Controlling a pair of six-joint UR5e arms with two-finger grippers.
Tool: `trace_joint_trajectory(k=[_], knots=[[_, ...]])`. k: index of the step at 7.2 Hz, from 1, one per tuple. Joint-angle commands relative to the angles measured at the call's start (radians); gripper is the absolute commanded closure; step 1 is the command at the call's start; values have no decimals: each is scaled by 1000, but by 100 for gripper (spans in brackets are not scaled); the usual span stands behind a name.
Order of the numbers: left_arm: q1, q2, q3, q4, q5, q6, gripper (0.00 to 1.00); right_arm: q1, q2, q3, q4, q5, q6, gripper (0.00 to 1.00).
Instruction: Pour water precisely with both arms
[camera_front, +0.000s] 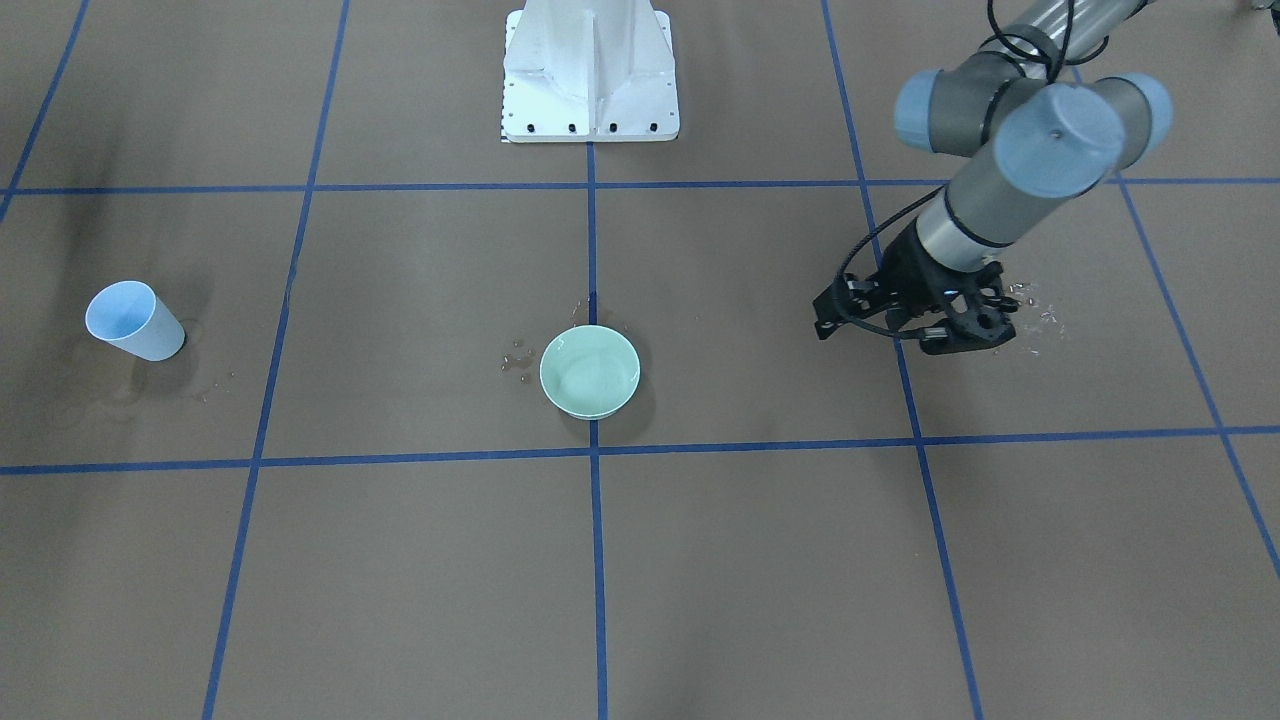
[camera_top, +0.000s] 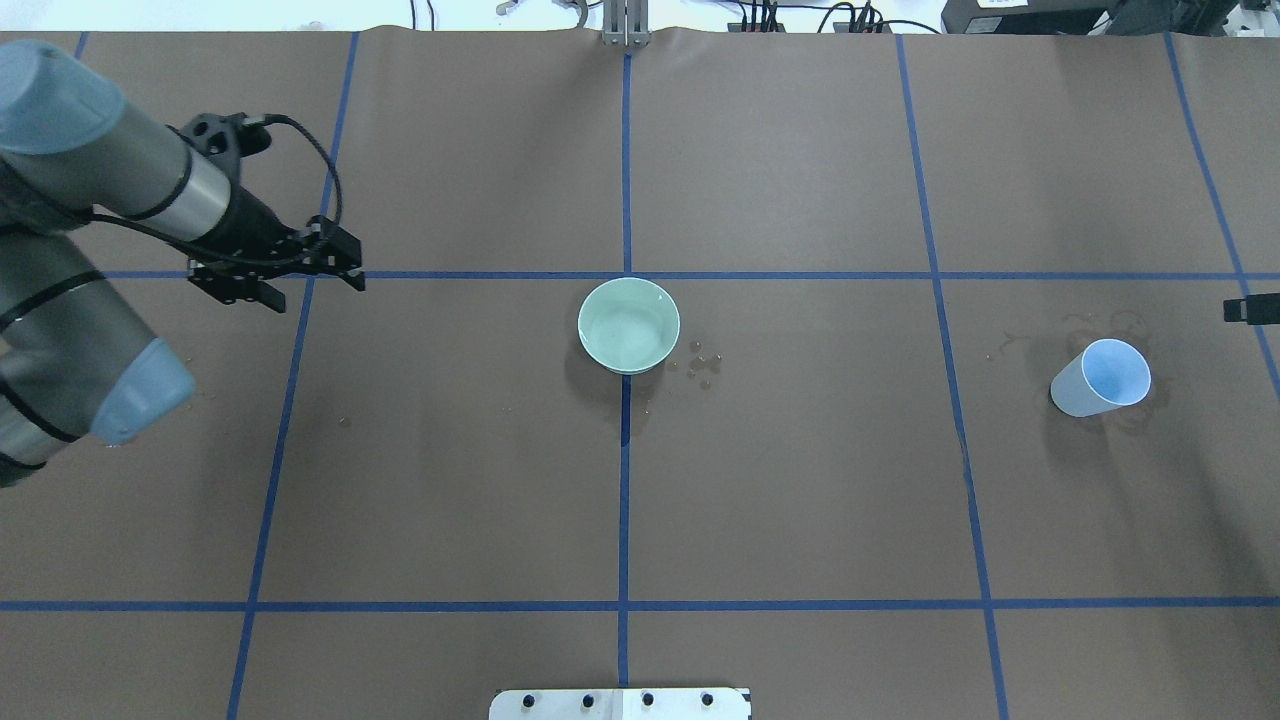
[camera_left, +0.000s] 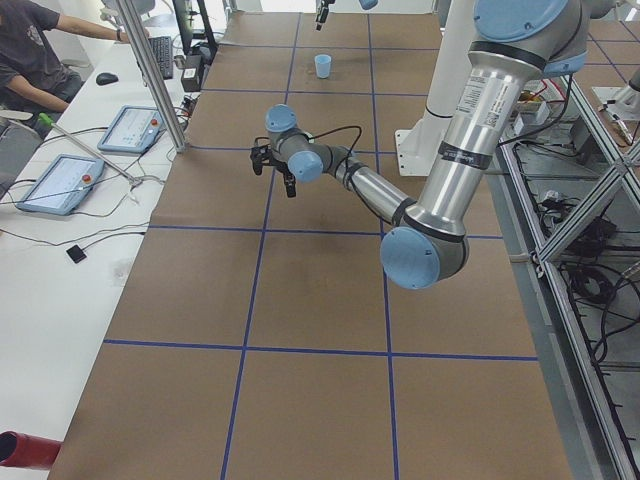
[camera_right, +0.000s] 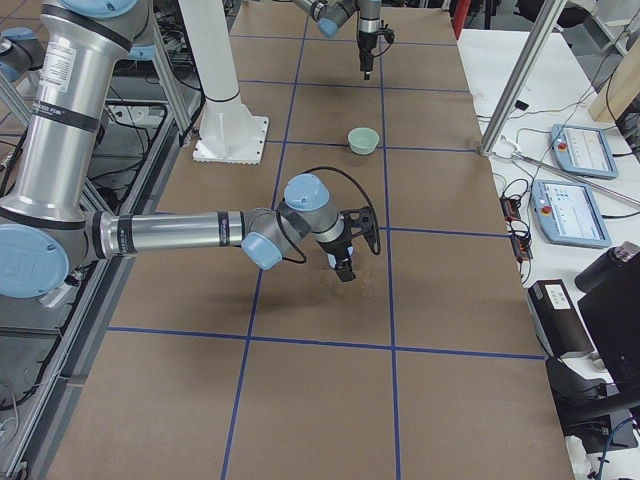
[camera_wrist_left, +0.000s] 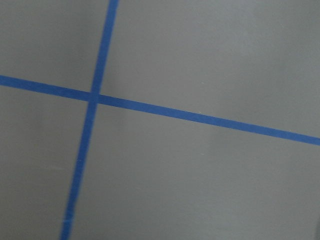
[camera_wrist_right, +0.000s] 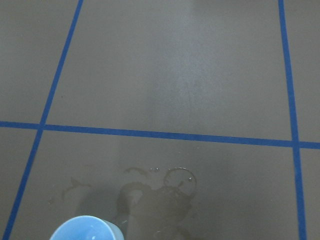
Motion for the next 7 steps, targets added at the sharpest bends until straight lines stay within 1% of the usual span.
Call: trace_joint_trajectory(k=[1, 2, 3, 4, 5, 6, 7], knots=[[111, -241, 181, 69, 54, -38, 1, 139, 9, -3, -183, 136, -275, 1], [144, -298, 233, 67, 94, -45, 0, 175, 8, -1, -240, 180, -346, 1], [197, -314, 257, 64, 146, -52, 0, 183, 8, -1, -269, 196, -395, 1], [208, -322, 289, 18, 157, -55, 1, 183, 8, -4, -270, 196, -396, 1], [210, -339, 347, -40, 157, -84, 1, 183, 6, -4, -270, 196, -396, 1], [213, -339, 367, -80, 157, -94, 11, 183, 6, -7, -270, 196, -397, 1], [213, -339, 367, -82, 157, -101, 63, 183, 8, -9, -270, 196, -397, 1]])
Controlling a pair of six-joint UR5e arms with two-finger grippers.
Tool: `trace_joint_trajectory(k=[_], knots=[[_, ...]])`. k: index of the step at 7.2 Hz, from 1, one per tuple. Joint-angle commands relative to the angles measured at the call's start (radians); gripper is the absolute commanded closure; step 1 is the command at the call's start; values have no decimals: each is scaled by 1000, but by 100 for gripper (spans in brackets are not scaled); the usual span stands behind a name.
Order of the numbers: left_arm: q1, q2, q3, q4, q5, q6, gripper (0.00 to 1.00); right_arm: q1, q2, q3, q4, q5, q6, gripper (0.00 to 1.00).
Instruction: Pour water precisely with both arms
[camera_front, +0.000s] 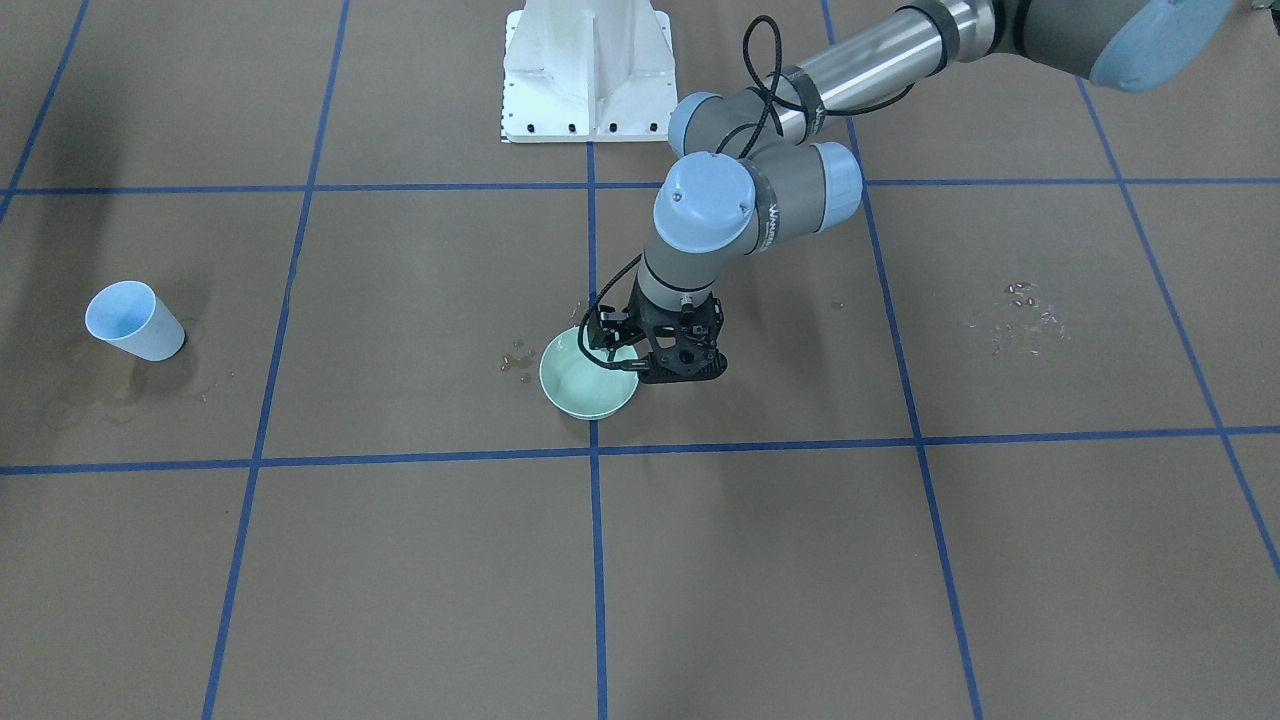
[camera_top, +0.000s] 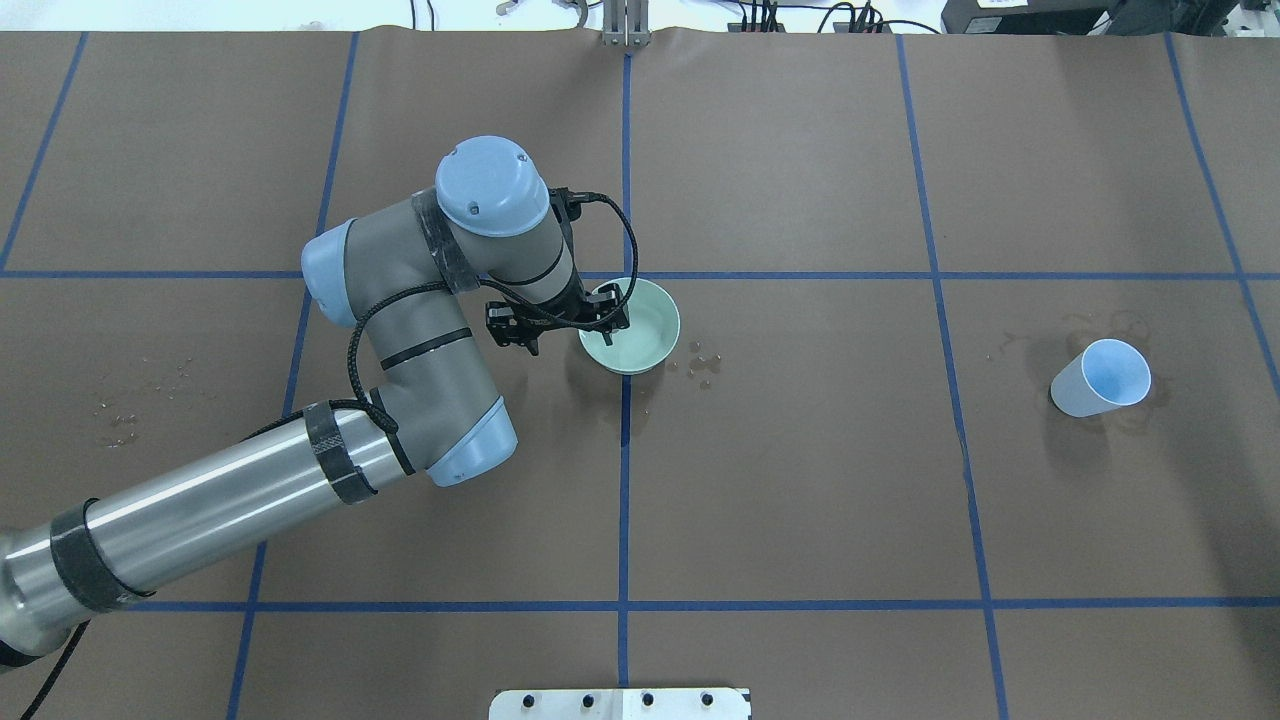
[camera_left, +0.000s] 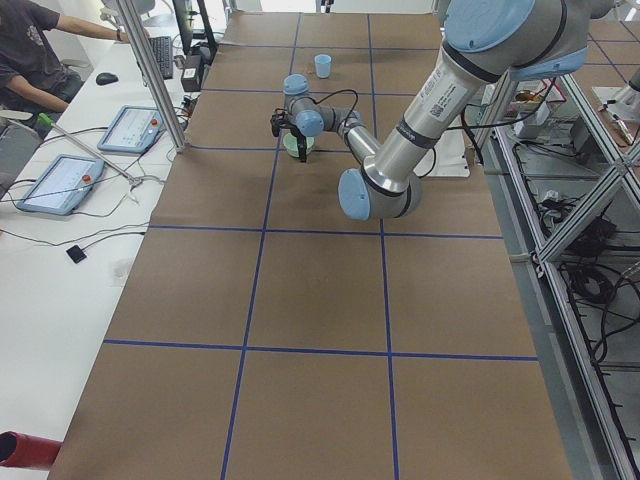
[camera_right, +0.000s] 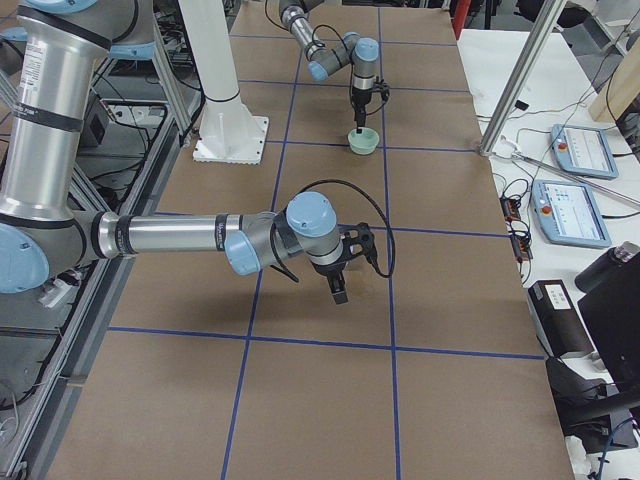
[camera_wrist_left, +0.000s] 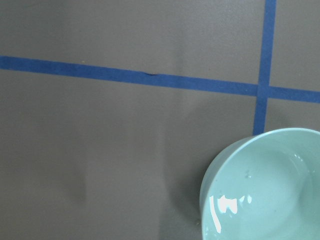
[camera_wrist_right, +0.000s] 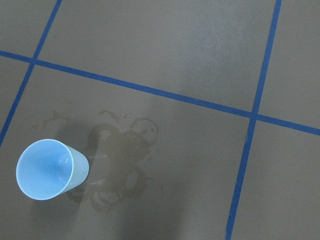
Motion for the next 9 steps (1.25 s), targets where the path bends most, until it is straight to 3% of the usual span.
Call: trace_joint_trajectory(k=[1, 5, 6, 7, 8, 9], knots=[[0, -3, 14, -23, 0, -8, 100, 1, 3, -4, -1, -1, -2, 1], [-36, 6, -15, -106, -15, -17, 100, 1, 3, -8, 1, -1, -2, 1], [-78, 49, -62, -109, -88, -13, 100, -1, 4, -9, 1, 1, -2, 1], [-135, 162, -160, -118, -186, -4, 100, -1, 4, -9, 1, 1, -2, 1], [-183, 369, -285, -193, -234, 85, 100, -1, 6, -9, 1, -1, 0, 1], [-248, 554, -329, -303, -280, 218, 100, -1, 7, -9, 1, -1, 0, 1]])
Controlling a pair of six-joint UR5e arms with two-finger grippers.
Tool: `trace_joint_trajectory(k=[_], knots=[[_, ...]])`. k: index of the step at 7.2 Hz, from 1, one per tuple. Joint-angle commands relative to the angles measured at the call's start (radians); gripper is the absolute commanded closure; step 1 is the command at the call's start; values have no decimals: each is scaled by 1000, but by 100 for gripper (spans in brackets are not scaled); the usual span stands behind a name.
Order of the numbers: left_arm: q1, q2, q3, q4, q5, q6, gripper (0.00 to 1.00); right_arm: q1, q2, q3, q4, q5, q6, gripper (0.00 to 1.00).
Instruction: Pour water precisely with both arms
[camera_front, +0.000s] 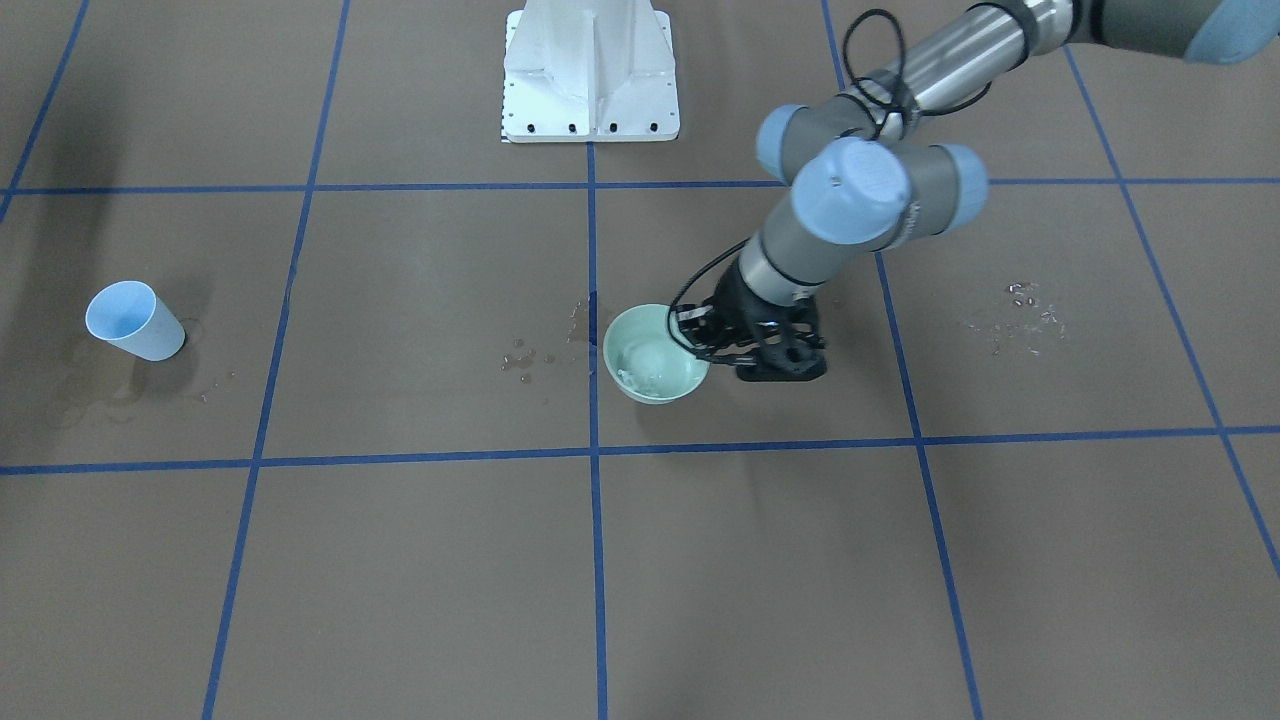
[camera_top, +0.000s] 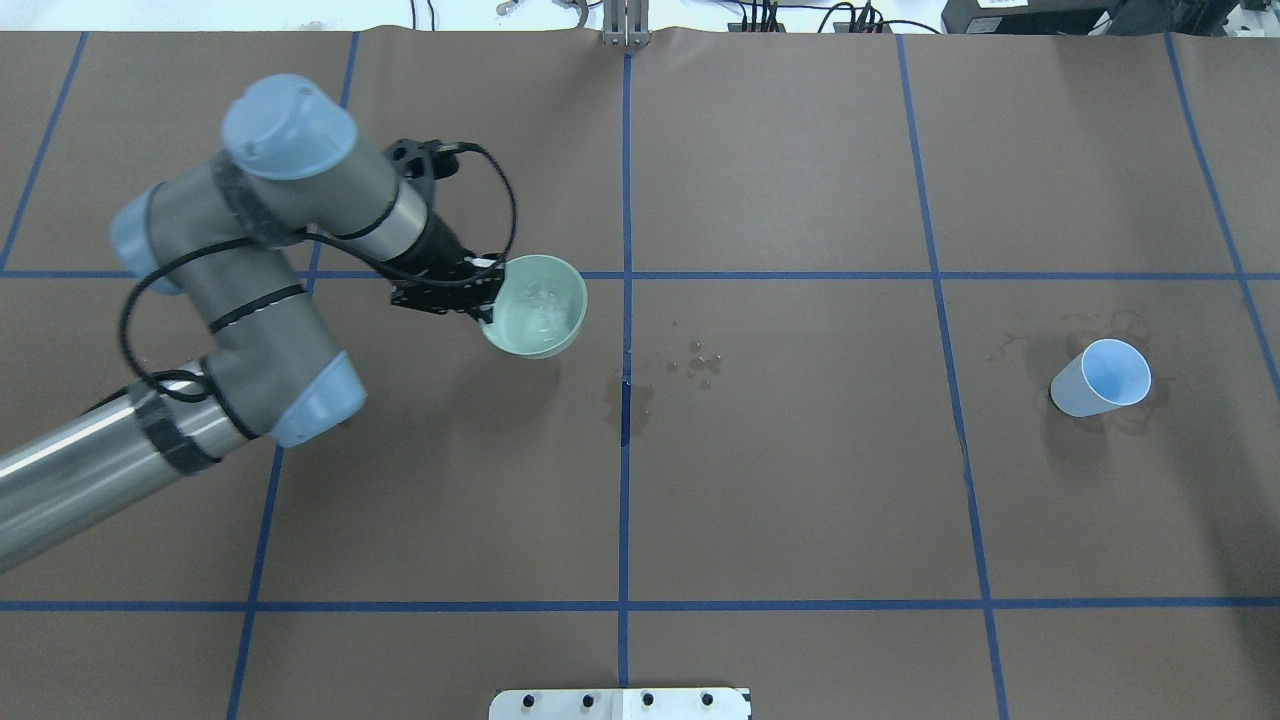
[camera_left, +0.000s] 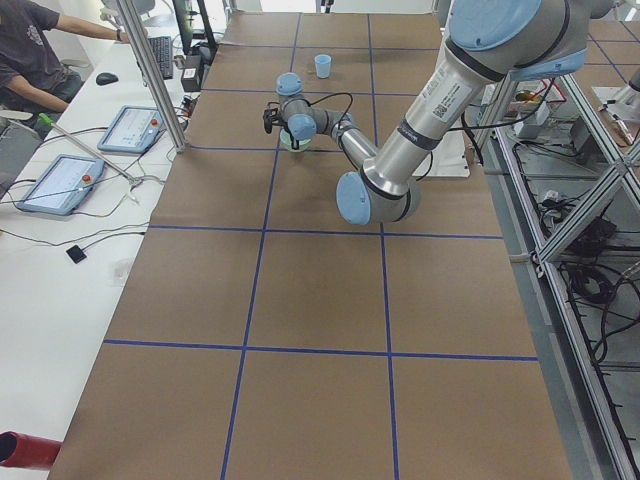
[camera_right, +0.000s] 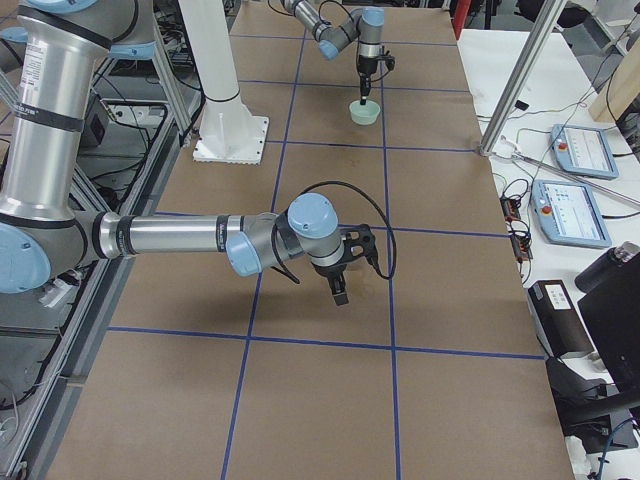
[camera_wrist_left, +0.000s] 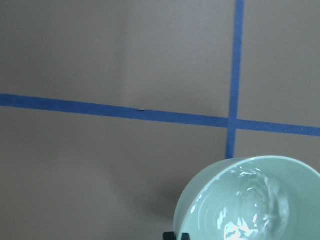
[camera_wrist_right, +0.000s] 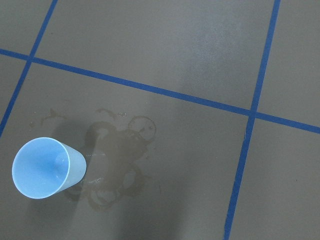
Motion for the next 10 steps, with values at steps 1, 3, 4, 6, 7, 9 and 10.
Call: trace_joint_trajectory(k=[1, 3, 4, 6, 7, 9, 10], knots=[[-161, 319, -72, -165, -140, 251, 100, 0, 3, 0, 0, -1, 0, 1], [-270, 432, -18, -167, -183, 510, 100, 0, 3, 1, 2, -1, 2, 1], [-326, 463, 20, -165, -194, 613, 100, 1, 3, 1, 3, -1, 2, 1], [-360, 492, 74, -167, -196, 699, 100, 1, 2, 3, 5, -1, 5, 1], [-360, 514, 80, -171, -197, 700, 100, 0, 2, 5, 5, 1, 7, 1], [-360, 544, 82, -210, -197, 697, 100, 1, 0, 6, 6, 1, 8, 1], [-355, 544, 94, -210, -191, 697, 78, 1, -3, 9, 6, 1, 10, 1]])
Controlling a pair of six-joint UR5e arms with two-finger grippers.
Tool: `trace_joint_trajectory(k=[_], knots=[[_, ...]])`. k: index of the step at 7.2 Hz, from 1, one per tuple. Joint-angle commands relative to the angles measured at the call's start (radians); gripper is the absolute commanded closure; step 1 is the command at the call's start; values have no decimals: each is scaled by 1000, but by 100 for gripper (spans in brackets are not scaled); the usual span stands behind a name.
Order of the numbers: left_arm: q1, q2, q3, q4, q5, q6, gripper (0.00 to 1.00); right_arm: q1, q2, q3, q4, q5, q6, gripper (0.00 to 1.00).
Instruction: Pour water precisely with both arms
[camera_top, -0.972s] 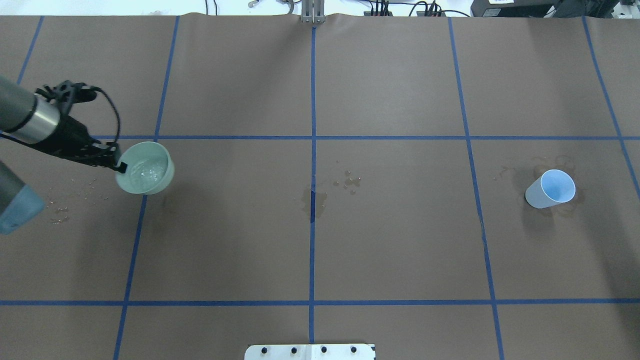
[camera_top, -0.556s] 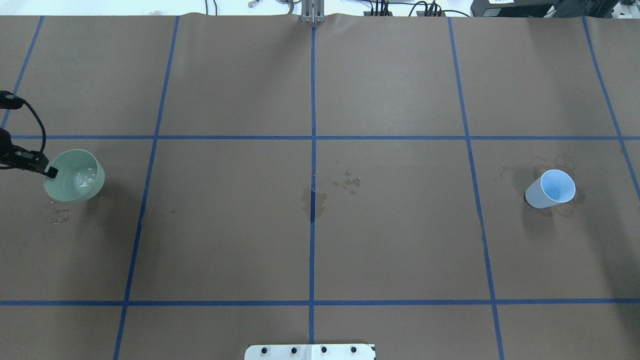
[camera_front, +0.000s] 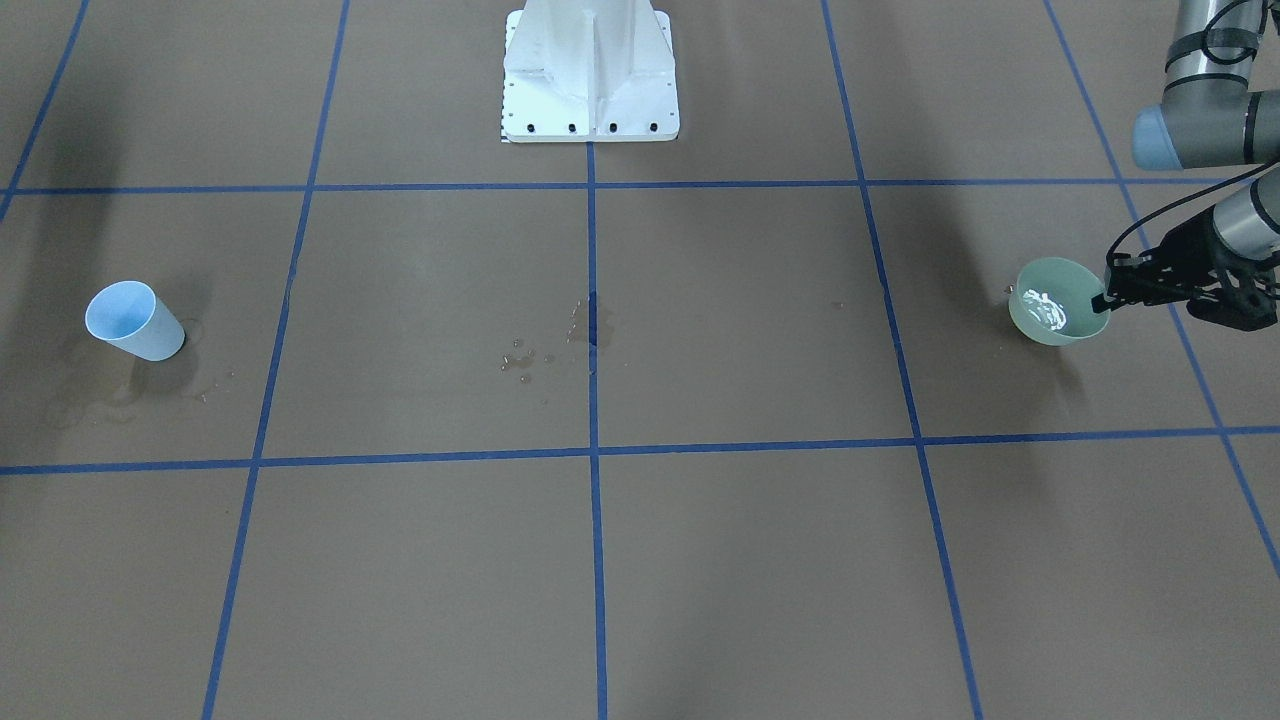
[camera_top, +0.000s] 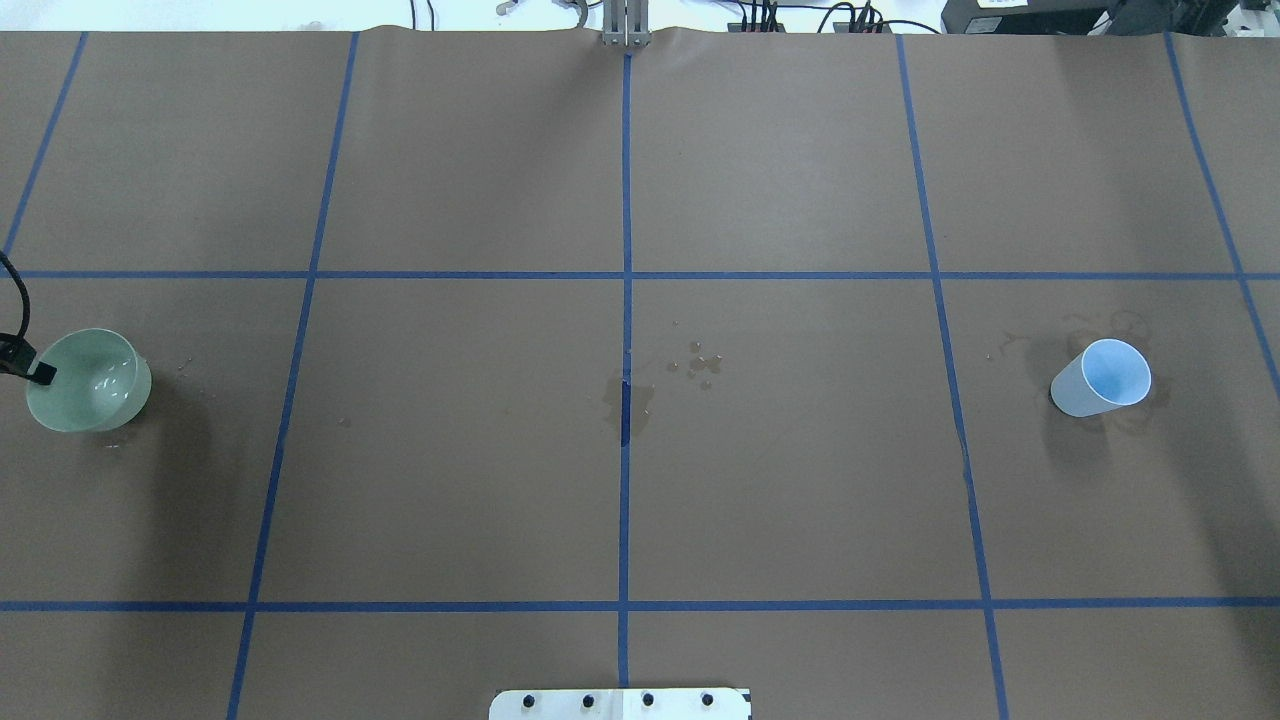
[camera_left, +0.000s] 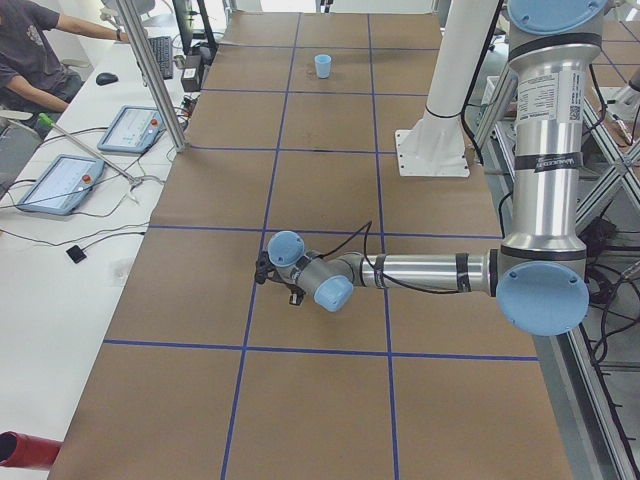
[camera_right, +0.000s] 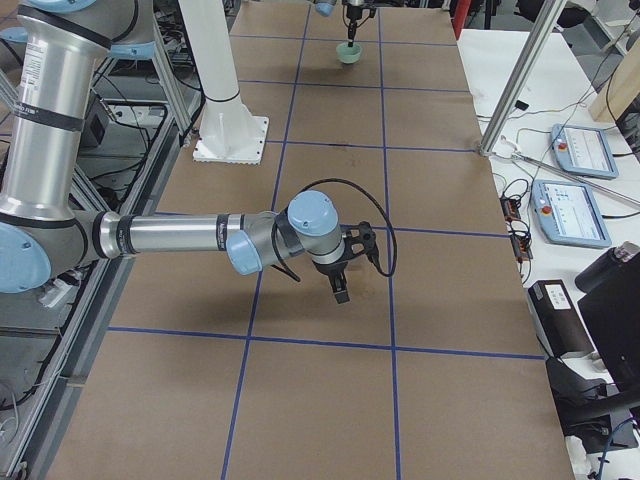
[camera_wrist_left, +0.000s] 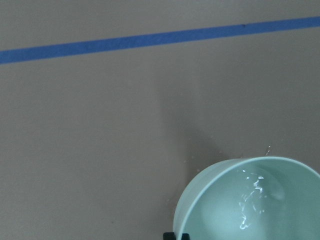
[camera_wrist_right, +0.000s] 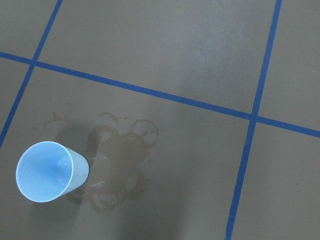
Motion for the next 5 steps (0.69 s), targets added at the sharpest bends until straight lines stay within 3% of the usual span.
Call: trace_joint_trajectory(k=[1, 2, 3, 4, 5], knots=[[1, 6, 15, -7, 6, 0, 71, 0, -3, 4, 1, 0, 3, 1], [1, 6, 13, -7, 5, 0, 52, 0, -3, 4, 1, 0, 3, 1], [0, 3, 7, -7, 6, -3, 17, 0, -3, 4, 1, 0, 3, 1], [-3, -7, -11, -4, 2, -15, 1, 0, 0, 3, 1, 0, 3, 1], [-29, -11, -57, 13, 9, -27, 1, -1, 17, -5, -10, 2, 3, 1]])
